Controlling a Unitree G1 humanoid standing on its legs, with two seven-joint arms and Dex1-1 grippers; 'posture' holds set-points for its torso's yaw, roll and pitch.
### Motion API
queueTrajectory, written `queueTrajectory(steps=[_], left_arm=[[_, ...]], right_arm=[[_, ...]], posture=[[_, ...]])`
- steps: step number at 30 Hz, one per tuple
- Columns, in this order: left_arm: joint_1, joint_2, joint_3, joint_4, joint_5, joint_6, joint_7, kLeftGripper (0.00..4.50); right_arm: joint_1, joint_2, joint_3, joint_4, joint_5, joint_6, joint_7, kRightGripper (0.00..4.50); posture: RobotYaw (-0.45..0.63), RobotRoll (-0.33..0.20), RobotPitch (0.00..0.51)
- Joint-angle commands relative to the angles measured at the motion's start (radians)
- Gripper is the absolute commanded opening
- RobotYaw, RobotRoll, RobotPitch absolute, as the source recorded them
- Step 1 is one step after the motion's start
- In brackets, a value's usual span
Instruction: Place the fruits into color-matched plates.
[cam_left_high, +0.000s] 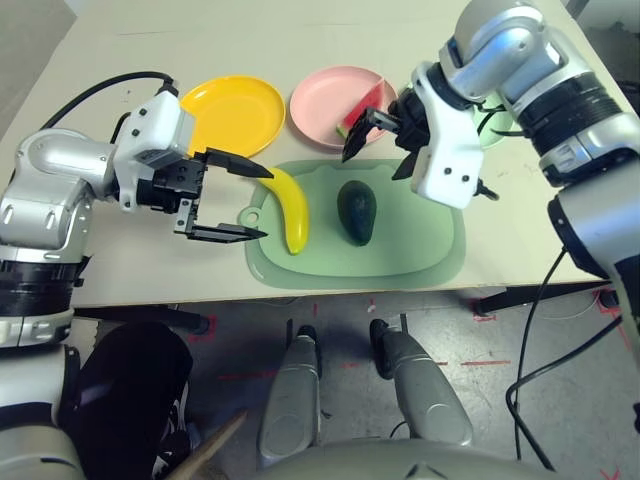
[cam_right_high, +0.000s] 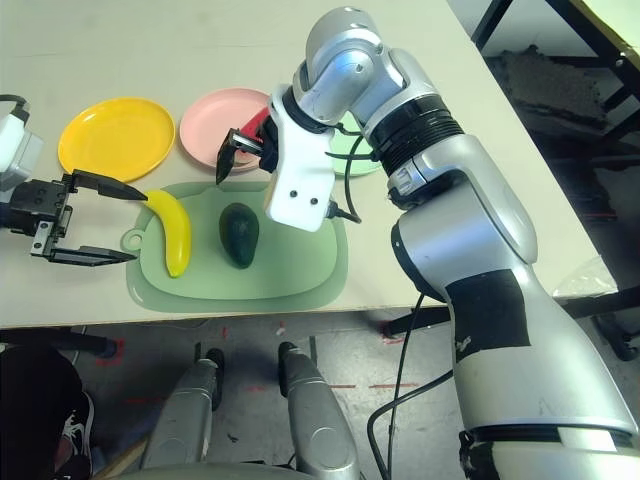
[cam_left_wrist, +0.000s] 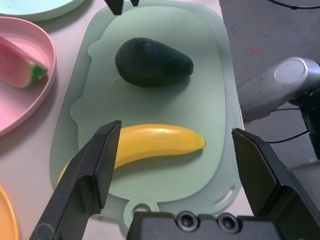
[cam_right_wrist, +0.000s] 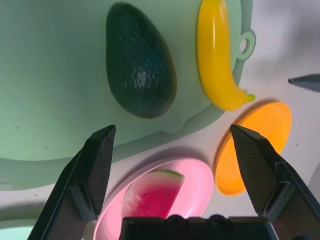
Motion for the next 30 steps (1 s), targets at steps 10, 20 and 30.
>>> queueTrajectory(steps=[10, 20, 30], left_arm=[[0.003, 0.014, -0.015, -0.017, 0.004, 0.01, -0.021, 4.5], [0.004, 0.014, -0.012, -0.03, 0.001, 0.019, -0.016, 4.5], [0.018, 0.01, -0.011, -0.019, 0.009, -0.003, -0.016, 4.5]], right_arm=[[0.066, 0.01, 0.065, -0.082, 0.024, 0.058, 0.006, 4.47], [0.073, 0.045, 0.046, -0.065, -0.039, 0.078, -0.013, 4.47], [0.095, 0.053, 0.037, -0.042, -0.095, 0.104, -0.048, 4.47]], posture=[[-0.06, 0.0, 0.324], [-0.05, 0.0, 0.329], [-0.04, 0.0, 0.331]])
